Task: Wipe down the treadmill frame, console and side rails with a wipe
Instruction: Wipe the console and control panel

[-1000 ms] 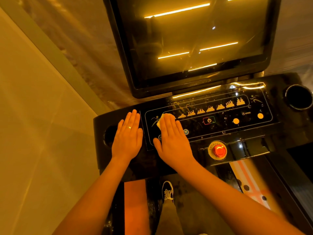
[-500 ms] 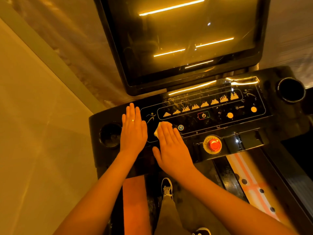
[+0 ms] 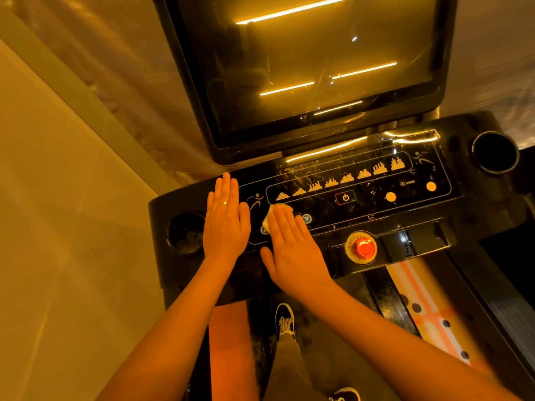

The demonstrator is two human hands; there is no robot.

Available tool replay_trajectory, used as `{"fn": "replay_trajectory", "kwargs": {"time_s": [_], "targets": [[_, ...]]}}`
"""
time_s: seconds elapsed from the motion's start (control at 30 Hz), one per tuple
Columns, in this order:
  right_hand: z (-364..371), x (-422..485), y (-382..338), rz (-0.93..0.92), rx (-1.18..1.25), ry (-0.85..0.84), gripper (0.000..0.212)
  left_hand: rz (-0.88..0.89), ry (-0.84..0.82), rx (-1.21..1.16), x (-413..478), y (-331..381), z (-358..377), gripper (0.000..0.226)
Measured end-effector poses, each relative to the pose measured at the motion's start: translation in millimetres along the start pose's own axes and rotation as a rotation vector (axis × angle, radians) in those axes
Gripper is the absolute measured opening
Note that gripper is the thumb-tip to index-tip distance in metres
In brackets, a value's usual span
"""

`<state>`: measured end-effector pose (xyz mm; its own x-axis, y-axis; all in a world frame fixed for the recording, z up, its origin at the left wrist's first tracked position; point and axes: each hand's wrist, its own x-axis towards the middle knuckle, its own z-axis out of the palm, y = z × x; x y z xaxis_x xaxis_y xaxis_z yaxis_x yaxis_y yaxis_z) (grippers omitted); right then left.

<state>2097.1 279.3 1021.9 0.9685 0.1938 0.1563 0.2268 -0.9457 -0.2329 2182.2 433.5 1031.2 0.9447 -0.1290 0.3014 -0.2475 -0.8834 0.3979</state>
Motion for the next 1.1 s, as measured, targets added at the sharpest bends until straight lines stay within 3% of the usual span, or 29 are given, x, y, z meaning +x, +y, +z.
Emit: {"fn": "replay_trajectory", "kwargs": {"time_s": [0.23,0.47,0.67,0.9,1.1], "targets": [[-26,99,6,0.095,0.029,0.039,0.071,0.008,0.0,0.025,0,0,-1,0.054],[-9,8,2,0.042,0.042,0.001,0.074,0.004,0.013,0.005,0,0,0,0.055],[-19,62,2,0.11,0.008,0.026,0.071,0.012,0.001,0.033,0,1,-2,0.054],[1,-28,4,0.065,0.027,-0.006,0.075,0.001,0.008,0.02,-1,2,-2,0.053],[0,-3,-3,0.126,0.013,0.031,0.074,0.001,0.009,0.019,-1,2,-1,0.053]]}}
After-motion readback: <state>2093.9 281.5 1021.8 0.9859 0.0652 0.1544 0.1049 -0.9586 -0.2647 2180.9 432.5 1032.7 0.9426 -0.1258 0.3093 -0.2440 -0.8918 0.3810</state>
